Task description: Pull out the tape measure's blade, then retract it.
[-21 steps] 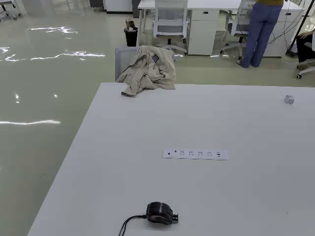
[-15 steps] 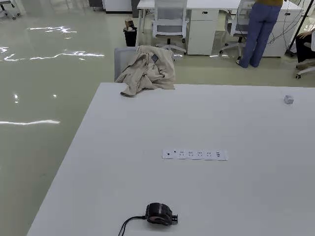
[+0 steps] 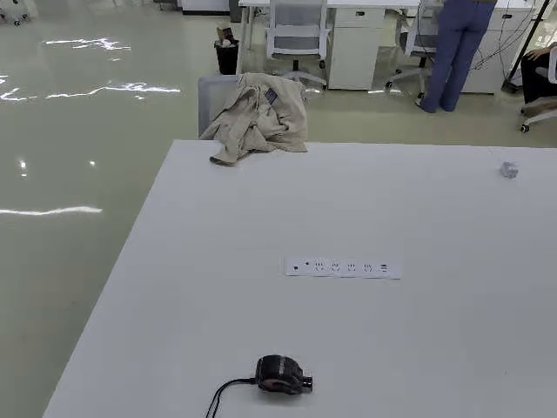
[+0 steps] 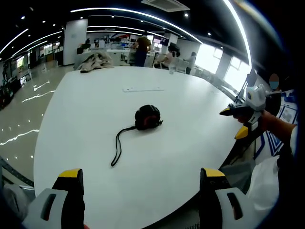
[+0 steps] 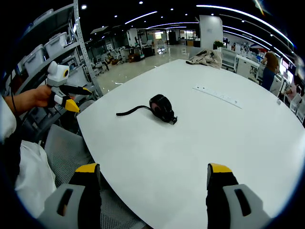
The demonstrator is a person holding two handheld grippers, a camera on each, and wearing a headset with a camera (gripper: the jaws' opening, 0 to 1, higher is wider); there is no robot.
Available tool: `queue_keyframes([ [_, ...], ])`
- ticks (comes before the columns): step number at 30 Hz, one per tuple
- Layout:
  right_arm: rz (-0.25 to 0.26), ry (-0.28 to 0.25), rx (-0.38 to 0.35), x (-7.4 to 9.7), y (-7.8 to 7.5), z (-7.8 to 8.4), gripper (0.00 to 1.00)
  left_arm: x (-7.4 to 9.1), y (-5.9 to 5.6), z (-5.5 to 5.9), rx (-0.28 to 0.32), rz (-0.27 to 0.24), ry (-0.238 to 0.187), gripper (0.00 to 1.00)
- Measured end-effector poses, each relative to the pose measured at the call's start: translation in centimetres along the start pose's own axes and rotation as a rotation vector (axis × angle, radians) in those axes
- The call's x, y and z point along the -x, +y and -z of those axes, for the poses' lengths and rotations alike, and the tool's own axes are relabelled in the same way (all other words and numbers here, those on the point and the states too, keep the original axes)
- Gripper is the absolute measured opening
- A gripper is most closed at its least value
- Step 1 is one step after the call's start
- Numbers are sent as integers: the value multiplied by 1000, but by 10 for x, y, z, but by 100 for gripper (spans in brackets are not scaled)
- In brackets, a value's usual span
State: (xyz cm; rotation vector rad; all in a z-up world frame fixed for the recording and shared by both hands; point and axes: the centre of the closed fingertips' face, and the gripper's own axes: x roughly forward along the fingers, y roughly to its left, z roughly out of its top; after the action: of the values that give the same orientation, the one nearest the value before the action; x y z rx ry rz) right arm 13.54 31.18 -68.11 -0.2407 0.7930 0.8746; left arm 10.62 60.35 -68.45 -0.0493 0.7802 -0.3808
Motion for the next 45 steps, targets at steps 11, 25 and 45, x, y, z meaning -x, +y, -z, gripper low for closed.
queue_keyframes([
  [11, 0, 5, 2, -2, 1, 1, 94, -4, -4, 0, -10, 12, 5, 99],
  [25, 7, 4, 0, -9, -1, 3, 93, -11, -5, -3, -20, 16, -4, 99],
  [45, 1, -5, 17, -20, -3, -4, 92, -20, -6, -12, -59, 16, -17, 99],
])
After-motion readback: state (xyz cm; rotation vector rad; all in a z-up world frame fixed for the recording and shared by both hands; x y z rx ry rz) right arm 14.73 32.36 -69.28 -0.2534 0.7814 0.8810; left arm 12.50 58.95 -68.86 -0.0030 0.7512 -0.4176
